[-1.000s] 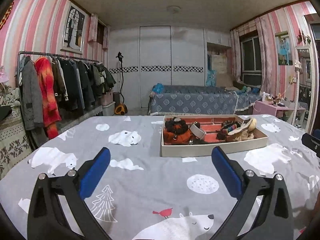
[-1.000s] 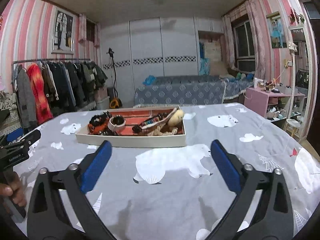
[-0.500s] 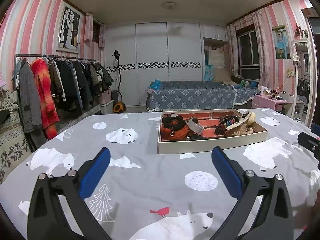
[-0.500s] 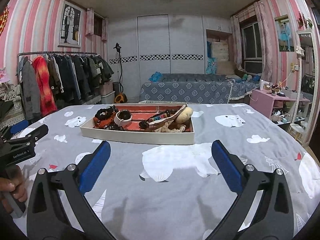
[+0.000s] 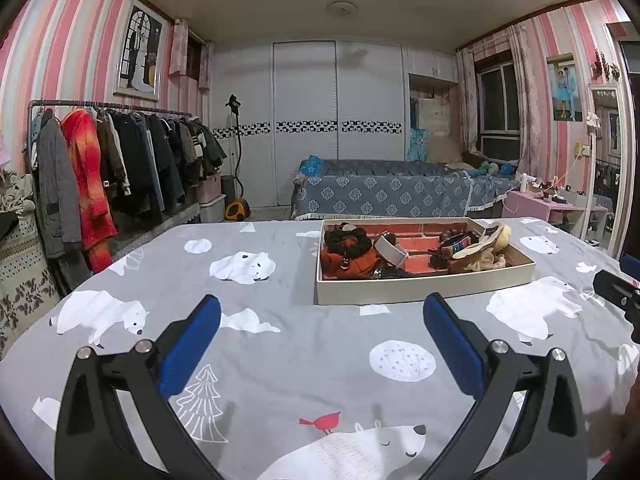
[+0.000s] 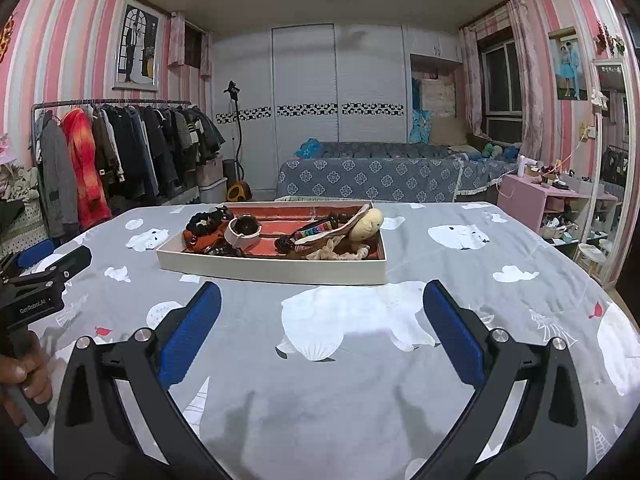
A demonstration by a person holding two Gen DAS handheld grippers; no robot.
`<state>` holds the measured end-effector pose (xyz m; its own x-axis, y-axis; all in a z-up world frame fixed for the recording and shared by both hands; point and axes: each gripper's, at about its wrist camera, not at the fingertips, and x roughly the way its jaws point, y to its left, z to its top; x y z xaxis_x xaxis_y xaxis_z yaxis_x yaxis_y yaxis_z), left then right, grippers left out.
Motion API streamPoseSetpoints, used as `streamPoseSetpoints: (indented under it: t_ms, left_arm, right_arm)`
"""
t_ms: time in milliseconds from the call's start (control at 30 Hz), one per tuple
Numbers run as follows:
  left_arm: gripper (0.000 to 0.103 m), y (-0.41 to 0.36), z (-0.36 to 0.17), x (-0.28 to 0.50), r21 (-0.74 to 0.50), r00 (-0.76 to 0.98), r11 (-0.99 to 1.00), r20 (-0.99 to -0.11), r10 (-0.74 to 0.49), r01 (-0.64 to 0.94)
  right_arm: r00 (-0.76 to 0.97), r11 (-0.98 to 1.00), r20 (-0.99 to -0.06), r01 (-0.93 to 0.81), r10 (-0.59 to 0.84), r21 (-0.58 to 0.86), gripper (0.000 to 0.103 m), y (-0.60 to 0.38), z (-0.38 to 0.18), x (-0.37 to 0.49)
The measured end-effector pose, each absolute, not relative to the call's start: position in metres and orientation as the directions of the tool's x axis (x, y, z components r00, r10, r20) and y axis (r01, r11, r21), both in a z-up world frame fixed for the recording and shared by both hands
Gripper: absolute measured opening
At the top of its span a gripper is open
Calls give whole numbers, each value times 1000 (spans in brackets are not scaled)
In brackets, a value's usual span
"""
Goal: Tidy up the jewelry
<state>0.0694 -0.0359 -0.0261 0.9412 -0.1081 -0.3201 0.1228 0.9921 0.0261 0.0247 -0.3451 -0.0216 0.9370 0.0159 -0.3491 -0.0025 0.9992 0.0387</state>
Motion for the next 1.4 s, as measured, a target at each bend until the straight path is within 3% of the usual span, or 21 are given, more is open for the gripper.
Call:
streamPoseSetpoints:
  t_ms: [1400]
  left_arm:
    - [99, -38, -28, 72, 28, 938, 992, -332, -105, 121]
  right_arm:
    - [933, 999, -361, 21, -3, 44, 98, -348, -24, 26]
